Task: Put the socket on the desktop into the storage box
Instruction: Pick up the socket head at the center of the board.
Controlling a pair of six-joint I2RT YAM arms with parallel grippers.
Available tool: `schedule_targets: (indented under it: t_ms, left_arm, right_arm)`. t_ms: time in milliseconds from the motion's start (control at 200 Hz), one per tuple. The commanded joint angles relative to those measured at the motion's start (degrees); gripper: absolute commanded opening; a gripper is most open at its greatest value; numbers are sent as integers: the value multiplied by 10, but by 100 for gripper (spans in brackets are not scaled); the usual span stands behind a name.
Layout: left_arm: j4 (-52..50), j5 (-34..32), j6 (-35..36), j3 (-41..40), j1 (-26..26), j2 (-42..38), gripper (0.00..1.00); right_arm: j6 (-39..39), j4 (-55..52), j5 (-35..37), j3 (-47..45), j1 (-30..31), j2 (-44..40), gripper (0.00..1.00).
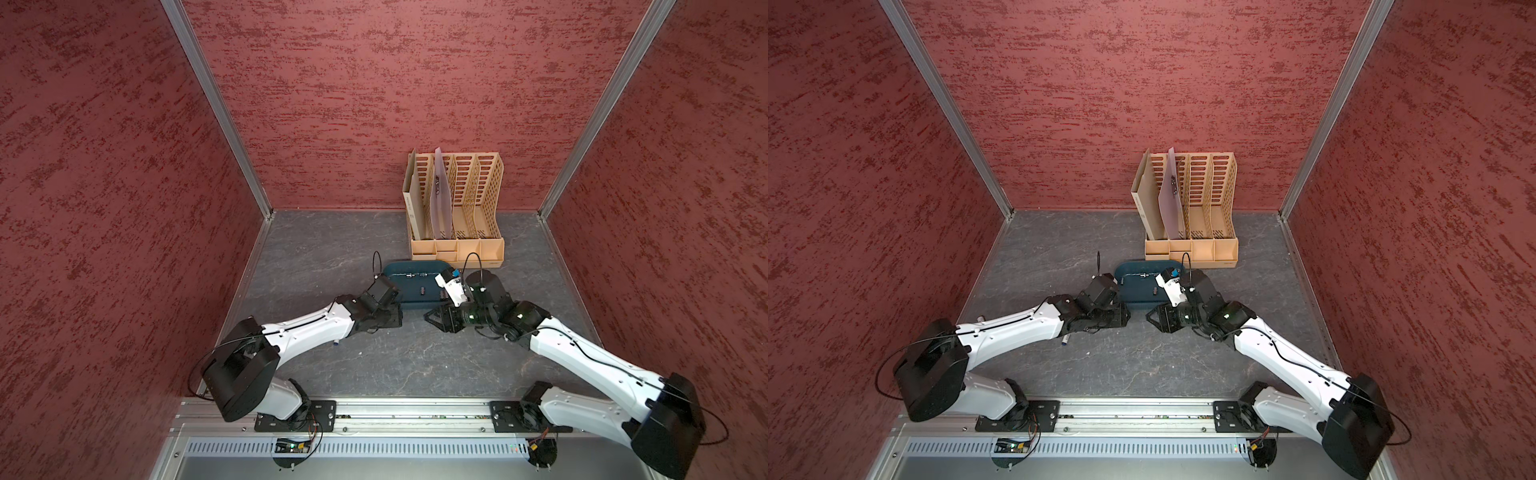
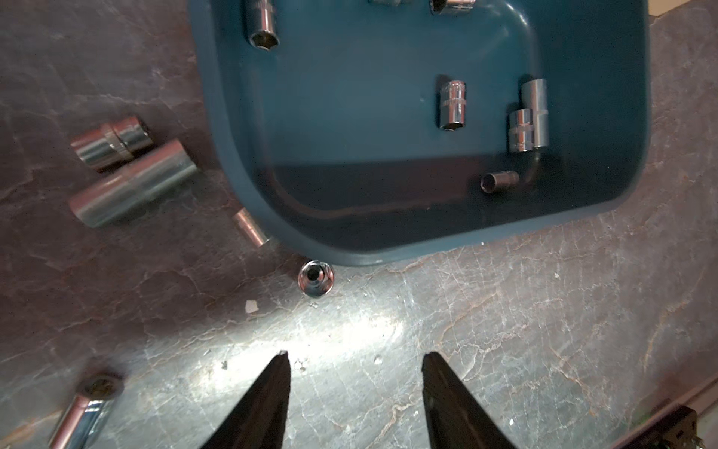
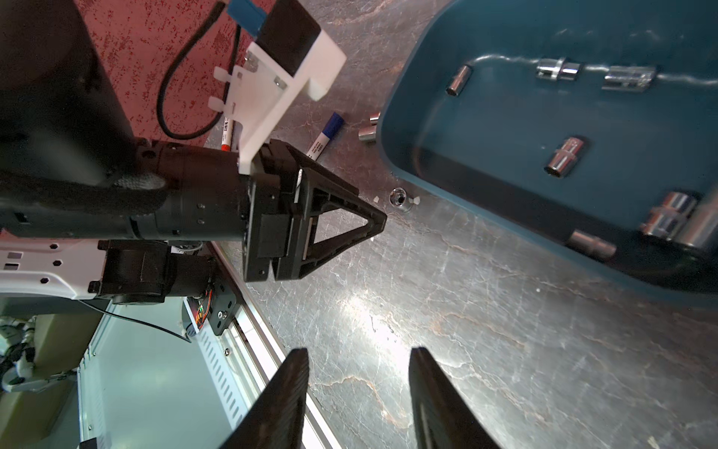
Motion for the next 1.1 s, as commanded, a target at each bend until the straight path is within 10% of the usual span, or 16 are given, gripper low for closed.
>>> schedule_targets:
  t_ms: [0, 1097]
  left_arm:
    - [19, -36, -10, -4, -3, 22, 55]
    - [39, -76, -9, 51, -12, 153, 38]
  right_arm:
    - [2, 10, -5, -2, 5, -1, 47]
    - [11, 26, -8, -38, 10, -15, 47]
